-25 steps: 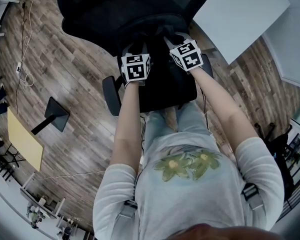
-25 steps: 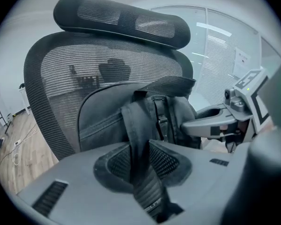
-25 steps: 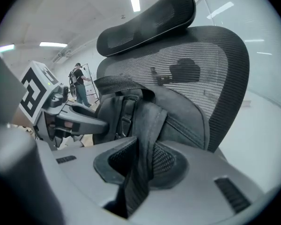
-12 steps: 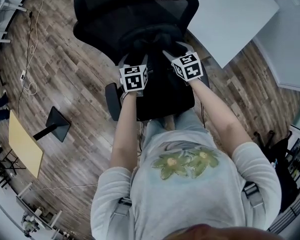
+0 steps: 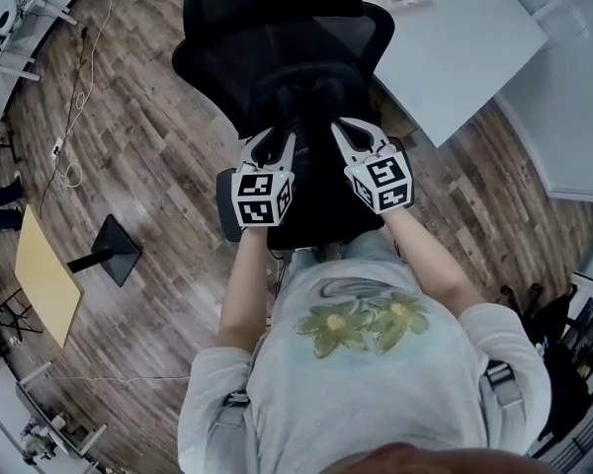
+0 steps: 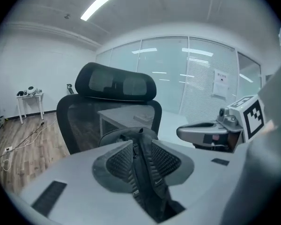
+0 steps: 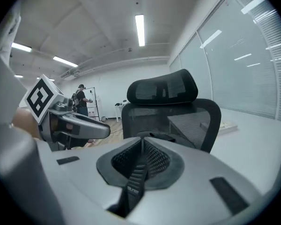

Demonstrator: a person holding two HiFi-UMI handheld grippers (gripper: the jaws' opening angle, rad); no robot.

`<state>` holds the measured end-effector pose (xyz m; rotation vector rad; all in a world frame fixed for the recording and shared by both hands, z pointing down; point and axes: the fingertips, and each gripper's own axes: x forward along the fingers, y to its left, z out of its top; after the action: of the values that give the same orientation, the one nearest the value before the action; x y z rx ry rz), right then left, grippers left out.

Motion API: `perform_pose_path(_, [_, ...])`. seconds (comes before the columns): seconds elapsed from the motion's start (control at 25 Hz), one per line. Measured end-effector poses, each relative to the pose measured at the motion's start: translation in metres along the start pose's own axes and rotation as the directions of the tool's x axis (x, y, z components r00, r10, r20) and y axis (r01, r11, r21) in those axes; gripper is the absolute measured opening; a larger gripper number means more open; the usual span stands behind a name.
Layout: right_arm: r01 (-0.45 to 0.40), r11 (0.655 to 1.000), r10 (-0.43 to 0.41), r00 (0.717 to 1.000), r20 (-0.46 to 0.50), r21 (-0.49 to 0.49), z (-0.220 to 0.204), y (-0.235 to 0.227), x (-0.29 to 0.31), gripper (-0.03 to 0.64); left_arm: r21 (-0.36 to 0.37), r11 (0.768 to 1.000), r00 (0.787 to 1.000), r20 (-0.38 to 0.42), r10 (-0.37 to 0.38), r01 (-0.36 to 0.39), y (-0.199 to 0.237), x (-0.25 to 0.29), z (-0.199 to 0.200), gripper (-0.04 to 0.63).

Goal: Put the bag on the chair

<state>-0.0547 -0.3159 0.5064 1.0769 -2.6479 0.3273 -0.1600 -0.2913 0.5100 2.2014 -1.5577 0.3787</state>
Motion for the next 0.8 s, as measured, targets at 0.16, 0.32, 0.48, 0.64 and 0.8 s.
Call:
perform_pose_path(0.16, [-0.032, 0.999, 0.031, 0.999, 0.024, 0.04, 0.005, 0.029, -0.024, 0.009, -0.046, 0.996, 0.995, 0.052, -0.08, 0.082, -0.028, -0.028, 0.006, 0.058])
perform_pose_path(0.32, [-0.082, 0.995, 0.08, 0.996, 0.036, 0.059, 0.004, 0.06, -0.047, 0.009, 0.001, 0.994, 0.992, 0.069, -0.106, 0.106, -0.047, -0.056, 0.0, 0.017])
perform_pose_path(0.48, [-0.12, 0.991, 0.117, 0.991, 0.057, 0.06, 0.011, 0.084, -0.07, 0.008, 0.023, 0.99, 0.988, 0.073, -0.138, 0.137, -0.059, -0.081, -0.006, 0.017])
perform_pose_path(0.64, [-0.118, 0.991, 0.113, 0.991, 0.071, 0.064, 0.016, 0.094, -0.083, 0.008, -0.007, 0.981, 0.978, 0.091, -0.19, 0.192, -0.069, -0.096, -0.007, 0.017])
perform_pose_path(0.8, [-0.108, 0.993, 0.103, 0.991, 0.08, 0.053, 0.022, 0.101, -0.094, 0.008, -0.01, 0.977, 0.972, 0.104, -0.212, 0.214, -0.076, -0.106, -0.004, 0.017])
